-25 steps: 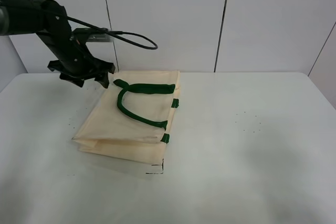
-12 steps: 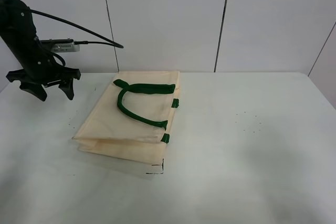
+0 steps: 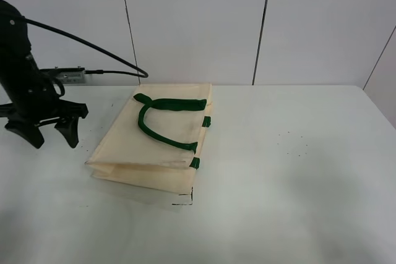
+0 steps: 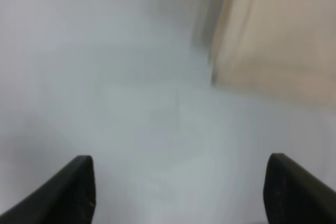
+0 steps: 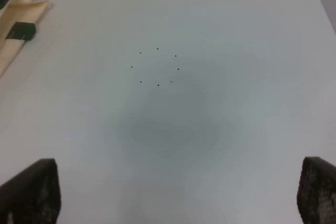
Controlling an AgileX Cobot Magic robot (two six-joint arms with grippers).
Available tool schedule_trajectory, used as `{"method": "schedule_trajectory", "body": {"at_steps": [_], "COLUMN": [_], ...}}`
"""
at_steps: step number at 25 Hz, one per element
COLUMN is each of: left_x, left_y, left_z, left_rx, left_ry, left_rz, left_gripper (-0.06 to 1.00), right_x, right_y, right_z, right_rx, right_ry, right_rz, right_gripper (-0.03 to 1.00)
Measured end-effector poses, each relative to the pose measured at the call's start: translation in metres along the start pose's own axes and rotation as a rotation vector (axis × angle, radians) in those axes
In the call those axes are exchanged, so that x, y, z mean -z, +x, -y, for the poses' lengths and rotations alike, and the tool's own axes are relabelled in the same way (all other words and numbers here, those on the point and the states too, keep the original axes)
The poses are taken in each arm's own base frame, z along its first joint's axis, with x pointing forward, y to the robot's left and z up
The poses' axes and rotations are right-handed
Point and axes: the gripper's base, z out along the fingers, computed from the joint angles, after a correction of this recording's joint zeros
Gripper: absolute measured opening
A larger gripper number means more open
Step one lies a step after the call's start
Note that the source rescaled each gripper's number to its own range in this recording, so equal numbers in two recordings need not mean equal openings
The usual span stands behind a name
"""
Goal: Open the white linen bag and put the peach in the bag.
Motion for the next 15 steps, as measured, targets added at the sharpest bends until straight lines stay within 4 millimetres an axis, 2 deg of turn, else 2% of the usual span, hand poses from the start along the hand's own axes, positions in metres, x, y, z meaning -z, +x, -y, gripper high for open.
{"method": "schedule_trajectory", "body": {"at_steps": [7, 12, 15], "left_x": [0.012, 0.005, 0.001], "left_y": [0.098, 0.169, 0.202], "left_z": [-0.010, -0.018, -0.021], "left_rx": [-0.016, -0.036, -0.059], "left_ry": [0.002, 0.010, 0.019], "left_rz": [0.030, 0.129, 0.253], "left_gripper": [0.93, 0.93, 0.93], "right_x": [0.000, 0.000, 0.000], "right_y": [0.000, 0.000, 0.000], "right_z": [0.000, 0.000, 0.000], "right_rx": [-0.002, -0.002, -0.002], "right_ry": [0.000, 0.000, 0.000], "right_rz": [0.000, 0.000, 0.000], "right_gripper": [1.00, 1.00, 1.00]}}
